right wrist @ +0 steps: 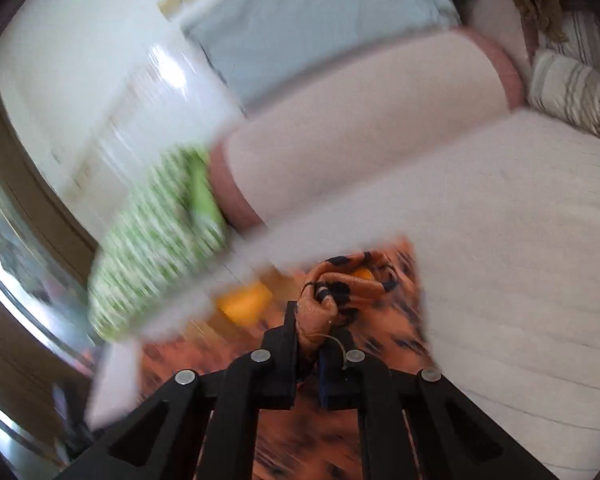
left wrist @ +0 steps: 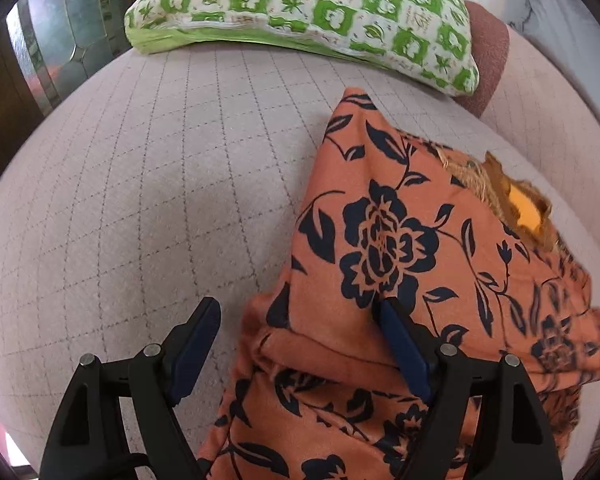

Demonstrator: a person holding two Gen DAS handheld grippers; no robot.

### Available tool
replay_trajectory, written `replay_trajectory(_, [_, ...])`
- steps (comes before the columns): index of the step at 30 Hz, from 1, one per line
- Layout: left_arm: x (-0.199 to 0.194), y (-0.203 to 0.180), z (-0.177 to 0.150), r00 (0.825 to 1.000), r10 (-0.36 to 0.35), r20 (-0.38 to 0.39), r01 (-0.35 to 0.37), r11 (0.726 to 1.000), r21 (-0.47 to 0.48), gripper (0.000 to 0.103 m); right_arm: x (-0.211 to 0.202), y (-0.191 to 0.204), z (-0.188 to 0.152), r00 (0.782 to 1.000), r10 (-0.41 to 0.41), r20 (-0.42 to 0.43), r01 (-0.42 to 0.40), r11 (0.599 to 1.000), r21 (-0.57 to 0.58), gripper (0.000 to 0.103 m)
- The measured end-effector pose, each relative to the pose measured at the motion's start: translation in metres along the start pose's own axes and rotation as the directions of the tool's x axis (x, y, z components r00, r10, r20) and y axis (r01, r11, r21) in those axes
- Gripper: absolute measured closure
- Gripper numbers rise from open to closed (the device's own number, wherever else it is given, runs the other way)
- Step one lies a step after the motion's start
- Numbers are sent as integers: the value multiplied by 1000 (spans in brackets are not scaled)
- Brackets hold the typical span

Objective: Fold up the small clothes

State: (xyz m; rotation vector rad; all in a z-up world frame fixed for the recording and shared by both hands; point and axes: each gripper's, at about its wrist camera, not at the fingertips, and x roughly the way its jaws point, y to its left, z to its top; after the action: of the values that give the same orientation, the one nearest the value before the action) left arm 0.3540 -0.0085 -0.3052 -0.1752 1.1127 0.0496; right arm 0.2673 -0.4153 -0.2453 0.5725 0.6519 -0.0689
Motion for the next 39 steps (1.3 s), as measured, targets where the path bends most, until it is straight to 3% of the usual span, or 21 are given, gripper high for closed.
replay_trajectory(2, [0, -2, -2, 1000, 14, -9, -14, 1000, 15, 21, 29, -25, -15, 978, -91, -187, 96, 995, 18, 91])
replay_trajectory(4, [-2, -1, -2, 1000, 11, -16, -11, 1000, 8, 21, 40, -43, -17, 953, -55, -298, 82, 993, 79, 91])
replay_trajectory(6, [-9, 2, 0, 999, 32, 1, -32, 999, 2, 21, 27, -50, -7, 965, -58, -257, 85, 992, 95, 87])
replay_trajectory(8, [-14, 2, 3, 998, 66, 24, -66, 998, 13, 21, 6, -57, 7, 978, -143, -153, 157, 984, 85, 86])
replay_trajectory(10, [-20, 1, 6, 994, 92, 51, -93, 996, 18, 21, -7, -71, 17, 979, -185, -90, 197, 970, 145, 86])
replay_trajectory(11, [-23, 1, 7, 994, 90, 65, -91, 996, 15, 21, -13, -78, 20, 982, -182, -54, 189, 965, 183, 84])
replay_trajectory(13, [-33, -3, 10, 991, 81, 110, -84, 996, 19, 21, -17, -80, 22, 995, -98, -7, 97, 975, 200, 84])
replay_trajectory(15, [-39, -11, 11, 989, 71, 133, -77, 996, 40, 21, -1, -58, 17, 998, -18, -60, 26, 991, 134, 84])
replay_trajectory(18, [-31, -24, 10, 993, 39, 109, -48, 996, 80, 21, 29, -24, 3, 990, 28, -140, -22, 999, 40, 84])
replay_trajectory(22, [5, -25, 4, 997, 77, -17, -75, 991, 113, 20, 75, -18, -15, 967, -89, -240, 86, 996, -21, 86])
replay_trajectory(23, [6, -21, 3, 998, 57, -19, -55, 994, 97, 20, 83, -23, -17, 968, -98, -230, 96, 995, -19, 86])
replay_trajectory(25, [2, -18, 7, 999, 42, -19, -40, 996, 79, 20, 82, -21, -15, 975, -89, -206, 90, 996, -6, 86])
replay_trajectory(27, [-9, -19, 9, 998, 57, 31, -60, 993, 100, 20, 74, -17, -10, 976, -88, -201, 91, 996, 9, 86])
replay_trajectory(29, [-20, -23, 11, 994, 76, 82, -85, 990, 110, 20, 62, -10, -6, 986, -50, -161, 53, 998, 14, 86])
replay_trajectory(32, [-29, -31, 10, 993, 41, 107, -55, 989, 134, 20, 52, 6, -11, 986, 23, -167, -21, 1000, 12, 86])
replay_trajectory(36, [-26, -47, 1, 987, 87, 135, -113, 974, 197, 20, 58, 27, -28, 969, 42, -242, -50, 998, -28, 86])
replay_trajectory(39, [-12, -55, -4, 987, 120, 104, -142, 961, 239, 20, 79, 33, -51, 937, -41, -346, 8, 995, -95, 85])
